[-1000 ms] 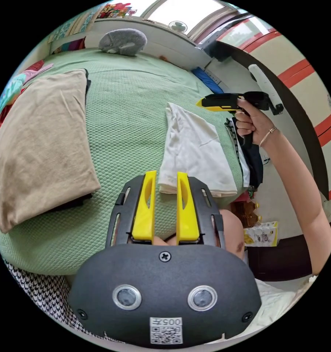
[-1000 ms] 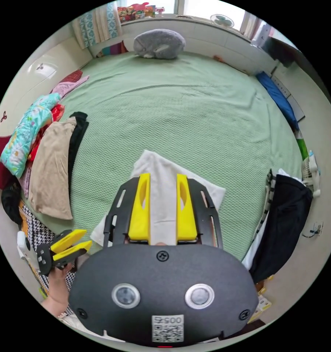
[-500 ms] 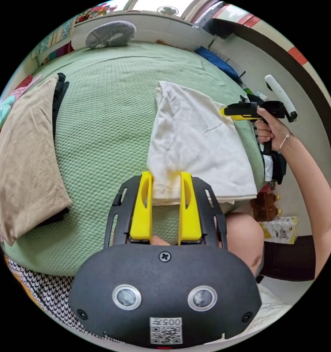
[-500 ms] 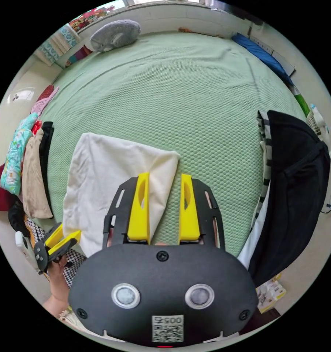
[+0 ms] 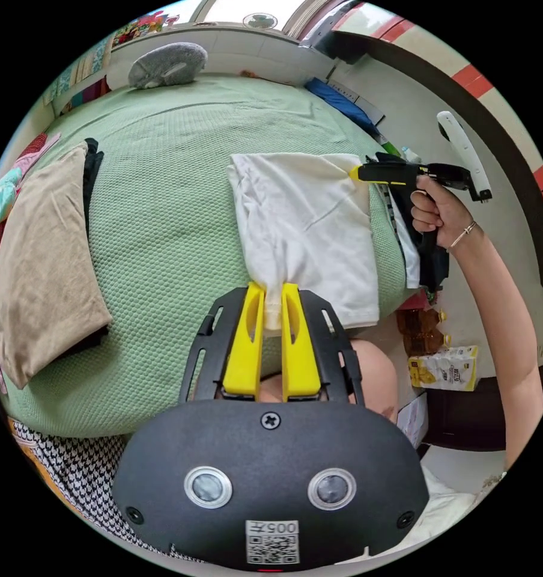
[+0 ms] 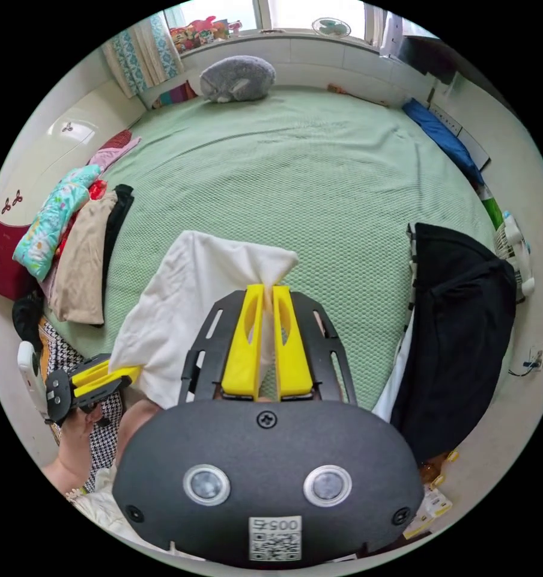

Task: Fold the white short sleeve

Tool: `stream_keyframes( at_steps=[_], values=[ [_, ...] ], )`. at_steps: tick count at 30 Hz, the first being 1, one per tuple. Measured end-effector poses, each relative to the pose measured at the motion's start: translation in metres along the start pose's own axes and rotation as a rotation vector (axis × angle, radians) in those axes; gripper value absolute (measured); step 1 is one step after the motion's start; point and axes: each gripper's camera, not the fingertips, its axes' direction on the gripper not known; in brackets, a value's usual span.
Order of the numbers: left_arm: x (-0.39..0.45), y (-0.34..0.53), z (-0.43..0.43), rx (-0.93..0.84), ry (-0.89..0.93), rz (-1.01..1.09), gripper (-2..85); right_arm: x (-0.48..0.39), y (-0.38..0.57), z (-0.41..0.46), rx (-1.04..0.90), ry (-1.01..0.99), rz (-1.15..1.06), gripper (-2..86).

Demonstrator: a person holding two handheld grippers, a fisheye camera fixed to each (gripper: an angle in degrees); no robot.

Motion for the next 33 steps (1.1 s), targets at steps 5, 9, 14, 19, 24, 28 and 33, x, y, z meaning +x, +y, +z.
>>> stream_keyframes(
  at_steps=[5, 9, 14, 19, 24, 28, 33],
  values=[
    [0.045, 0.014, -0.031, 0.048, -0.004, 0.07, 5.7, -0.01, 0.021, -0.052, 0.063, 0.079, -0.021, -0.9],
    [0.085, 0.021, -0.063, 0.106, 0.044, 0.111, 5.7, -0.002, 0.039, -0.104, 0.126, 0.134, -0.02, -1.0],
    [0.147, 0.019, -0.089, 0.18, 0.077, 0.19, 5.8, 0.025, 0.055, -0.167, 0.193, 0.206, 0.008, -0.9],
    [0.21, 0.007, -0.094, 0.213, 0.167, 0.253, 5.9, 0.062, 0.063, -0.215, 0.219, 0.304, 0.058, -1.0],
    [0.27, -0.011, -0.077, 0.221, 0.272, 0.251, 6.0, 0.115, 0.054, -0.226, 0.169, 0.419, 0.124, 0.5],
    [0.302, -0.027, -0.034, 0.212, 0.299, 0.158, 7.0, 0.163, 0.041, -0.199, 0.183, 0.495, 0.253, 5.6],
    [0.302, -0.029, 0.048, 0.012, 0.261, 0.072, 6.0, 0.21, 0.07, -0.122, 0.046, 0.429, 0.315, 7.0]
  ],
)
